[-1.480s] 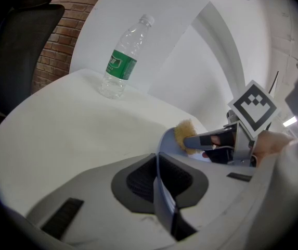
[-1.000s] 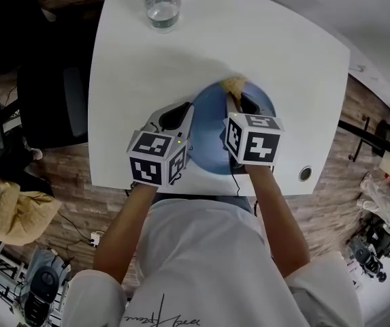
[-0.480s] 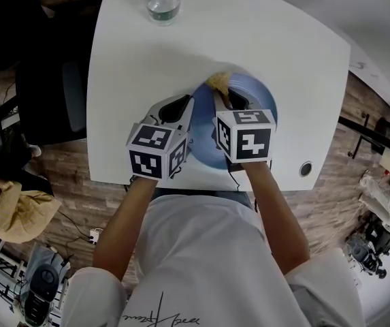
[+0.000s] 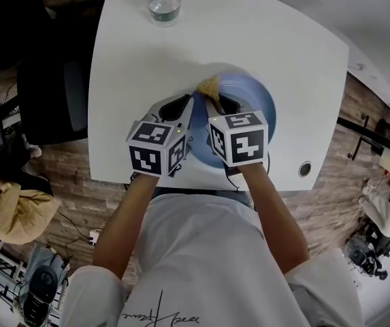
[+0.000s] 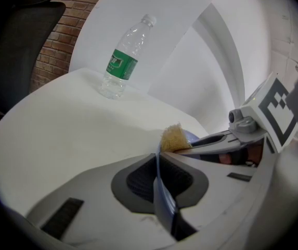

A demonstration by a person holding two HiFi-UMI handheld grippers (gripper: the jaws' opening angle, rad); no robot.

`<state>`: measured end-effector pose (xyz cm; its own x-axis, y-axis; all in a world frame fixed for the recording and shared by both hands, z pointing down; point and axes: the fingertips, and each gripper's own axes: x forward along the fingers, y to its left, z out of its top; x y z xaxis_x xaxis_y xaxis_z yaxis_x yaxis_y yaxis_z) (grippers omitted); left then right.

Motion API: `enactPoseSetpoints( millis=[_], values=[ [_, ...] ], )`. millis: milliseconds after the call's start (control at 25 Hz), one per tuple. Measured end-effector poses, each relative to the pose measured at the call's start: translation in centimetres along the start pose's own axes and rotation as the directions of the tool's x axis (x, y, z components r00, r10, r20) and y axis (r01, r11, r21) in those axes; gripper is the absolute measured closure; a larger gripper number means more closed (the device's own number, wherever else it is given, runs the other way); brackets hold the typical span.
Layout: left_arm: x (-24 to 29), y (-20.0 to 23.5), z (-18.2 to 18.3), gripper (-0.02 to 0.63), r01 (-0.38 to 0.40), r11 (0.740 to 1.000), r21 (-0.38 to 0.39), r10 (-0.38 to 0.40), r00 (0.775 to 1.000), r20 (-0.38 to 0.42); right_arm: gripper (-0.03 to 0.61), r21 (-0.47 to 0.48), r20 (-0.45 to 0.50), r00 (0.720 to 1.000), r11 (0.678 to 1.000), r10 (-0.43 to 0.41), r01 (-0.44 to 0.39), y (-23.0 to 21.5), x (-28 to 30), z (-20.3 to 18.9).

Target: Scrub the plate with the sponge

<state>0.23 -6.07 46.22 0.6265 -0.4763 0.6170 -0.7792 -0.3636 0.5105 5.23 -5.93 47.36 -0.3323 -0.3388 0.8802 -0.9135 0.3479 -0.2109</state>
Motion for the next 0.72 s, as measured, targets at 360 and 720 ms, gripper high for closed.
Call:
enactPoseSetpoints(
  millis=[360, 720],
  values=[
    [0.2, -0.1, -0.1, 0.589, -0.012, 1.0, -0.012, 0.012, 1.0, 0.012, 0.532, 0.059, -0.013, 0.998, 0.997, 0.06, -0.059, 1.2, -0.3, -1.4],
    [0.0, -0.3, -0.1, 0.589, -0.017, 0.999, -0.036, 0.018, 1.0, 0.023, 0.532, 0.213, -0.017, 0.985, 0.963, 0.172, -0.165, 2.4, -0.6, -2.7]
  ],
)
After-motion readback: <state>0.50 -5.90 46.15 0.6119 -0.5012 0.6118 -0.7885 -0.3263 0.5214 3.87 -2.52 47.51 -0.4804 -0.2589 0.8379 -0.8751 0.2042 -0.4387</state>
